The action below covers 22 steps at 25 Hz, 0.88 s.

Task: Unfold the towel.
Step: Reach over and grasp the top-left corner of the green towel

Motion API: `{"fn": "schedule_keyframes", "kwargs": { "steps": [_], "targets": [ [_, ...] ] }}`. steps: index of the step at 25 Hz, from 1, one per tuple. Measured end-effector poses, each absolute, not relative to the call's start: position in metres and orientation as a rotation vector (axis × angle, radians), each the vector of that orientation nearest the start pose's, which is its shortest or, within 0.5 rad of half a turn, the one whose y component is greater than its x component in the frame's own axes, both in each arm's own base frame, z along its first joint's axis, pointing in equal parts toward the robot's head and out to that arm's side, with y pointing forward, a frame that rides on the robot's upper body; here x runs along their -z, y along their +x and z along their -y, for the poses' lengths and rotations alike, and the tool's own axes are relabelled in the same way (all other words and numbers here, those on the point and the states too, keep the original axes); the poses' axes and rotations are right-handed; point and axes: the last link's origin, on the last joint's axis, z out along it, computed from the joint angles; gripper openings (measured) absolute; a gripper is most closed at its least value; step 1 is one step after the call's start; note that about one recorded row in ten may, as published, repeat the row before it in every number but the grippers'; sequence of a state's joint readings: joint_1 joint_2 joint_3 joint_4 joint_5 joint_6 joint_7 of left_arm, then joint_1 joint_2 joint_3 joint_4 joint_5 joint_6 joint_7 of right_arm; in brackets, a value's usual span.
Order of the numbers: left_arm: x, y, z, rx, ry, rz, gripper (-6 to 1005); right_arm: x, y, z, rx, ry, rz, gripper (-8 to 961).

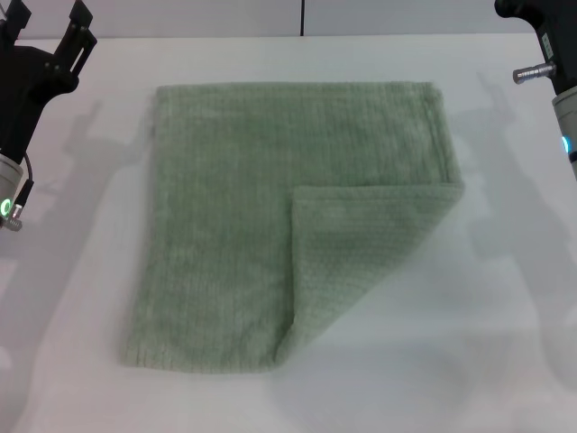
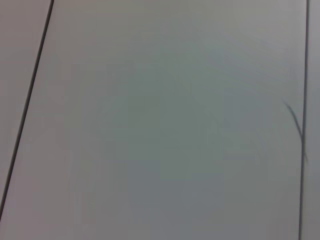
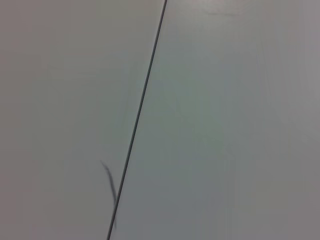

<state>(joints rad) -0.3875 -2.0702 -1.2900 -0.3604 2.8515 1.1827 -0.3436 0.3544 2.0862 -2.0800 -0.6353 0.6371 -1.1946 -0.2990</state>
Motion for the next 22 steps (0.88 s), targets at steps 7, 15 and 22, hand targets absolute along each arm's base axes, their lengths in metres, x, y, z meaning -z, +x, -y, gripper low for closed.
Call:
{"fn": "schedule_keyframes", "kwargs": {
  "steps": [7,15,22],
  "targets": [
    [-0.002,-0.279,-0.349,1.000,-1.627,0.484,795,0.001,0.220,-0.349,-0.830,-1.475,-0.091,700],
    [0.001,-0.279,-0.354,0.983,-1.638,0.504,788,0.000,0.222,-0.351,-0.820,-1.475,-0.091,700],
    [0.013,-0.277,-0.363,0.925,-1.694,0.555,707,-0.001,0.232,-0.356,-0.806,-1.470,-0.142,700]
  ]
}}
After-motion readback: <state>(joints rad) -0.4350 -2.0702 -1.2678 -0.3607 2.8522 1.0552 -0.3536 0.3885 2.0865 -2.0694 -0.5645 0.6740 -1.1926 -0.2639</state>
